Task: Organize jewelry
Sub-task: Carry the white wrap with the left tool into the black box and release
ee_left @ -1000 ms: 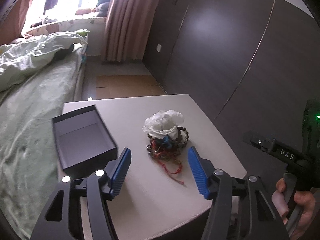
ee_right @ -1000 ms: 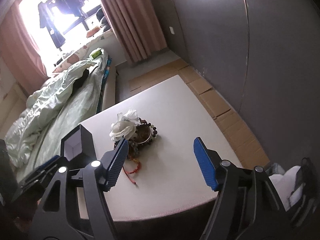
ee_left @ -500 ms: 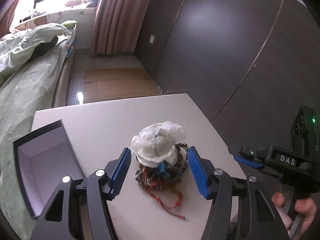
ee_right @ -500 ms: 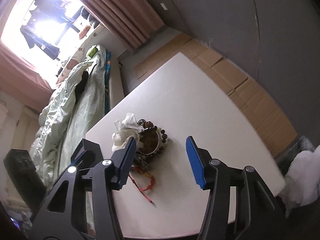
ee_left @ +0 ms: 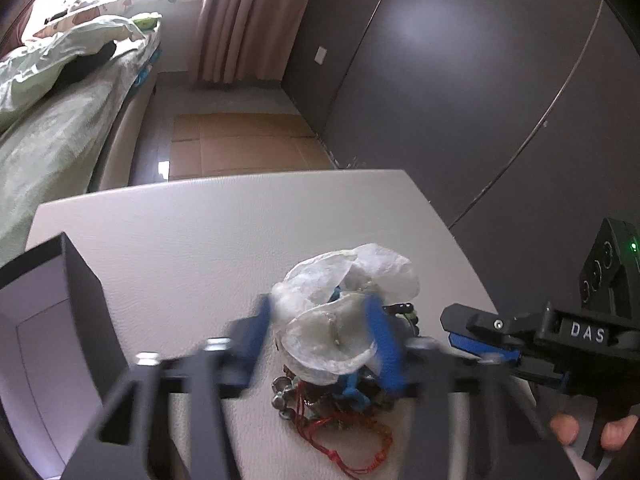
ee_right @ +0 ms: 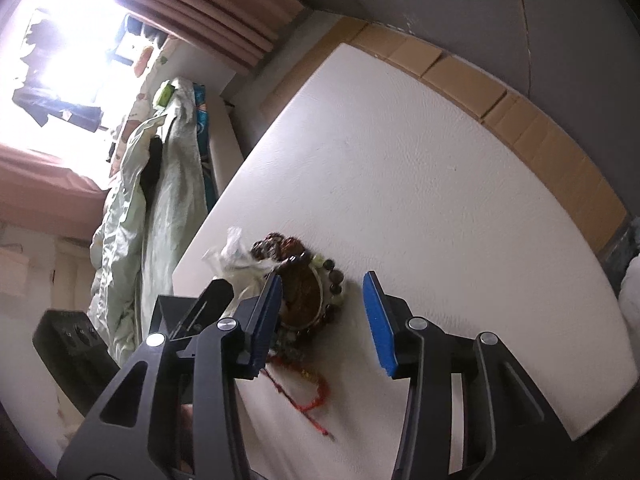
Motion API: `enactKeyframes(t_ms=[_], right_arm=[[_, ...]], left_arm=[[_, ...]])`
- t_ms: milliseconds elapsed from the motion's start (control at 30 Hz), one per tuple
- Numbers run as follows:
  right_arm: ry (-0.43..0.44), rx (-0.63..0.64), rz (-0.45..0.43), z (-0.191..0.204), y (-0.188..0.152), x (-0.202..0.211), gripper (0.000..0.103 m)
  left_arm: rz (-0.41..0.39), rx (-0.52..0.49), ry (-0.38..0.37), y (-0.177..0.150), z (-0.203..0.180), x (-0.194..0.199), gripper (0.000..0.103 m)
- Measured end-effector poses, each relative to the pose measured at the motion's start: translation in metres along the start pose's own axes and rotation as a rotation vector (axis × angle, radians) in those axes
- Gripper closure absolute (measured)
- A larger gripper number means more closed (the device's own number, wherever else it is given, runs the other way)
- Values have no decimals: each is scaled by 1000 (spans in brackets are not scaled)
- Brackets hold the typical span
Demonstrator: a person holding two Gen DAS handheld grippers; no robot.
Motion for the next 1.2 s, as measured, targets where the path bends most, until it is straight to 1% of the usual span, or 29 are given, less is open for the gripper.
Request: enactKeyframes(t_ms=[33,100,200,233,267,400,433,500,633,667,767,900,1200], right_arm=[[-8,-4,5,-3,1,-2,60],[-14,-11,17,-6,1,-6,60],[2,-26,36,-6,-1,-10,60],[11,-30,41,-5,-1,-9,61],[22,-35,48,-5,-3,-10,66],[44,-41,72,-2,-7,-13,71],[43,-40,75,0,-8,-14,74],[43,-41,81,0,-10,-16,75],[19,-45,89,3,-13,-25,78],[17,-46,90,3,-14,-26,84],[36,-52,96,7,-17,-28,99],[52,-28,71,14,-19,-19,99],[131,114,-21,52,-26,16,100]], left_arm=[[5,11,-17,-1,0,-1,89],[-10,8,-12,2,0,1,103],[-49,4,-8,8,1,15,103],[-61,4,-10,11,2,21,103],[-75,4,-11,14,3,27,103],[-132,6,-21,25,6,55,103],[-145,5,-18,27,7,62,103],[-162,6,-16,29,9,72,103],[-178,14,-14,27,14,87,103],[-179,15,-14,25,15,90,103],[-187,15,-11,19,17,101,103],[-205,18,-9,16,20,116,103],[-257,35,1,13,32,155,103]])
Point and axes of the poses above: each gripper's, at about its wrist camera, not at the fingertips, and x roughly against the way its jaws point, z to its left, y to its top, the point moved 10 cm from there along -x, roughly the way its jaws point, and after that the axes turned 8 degrees about -x, right-handed, at the moved point
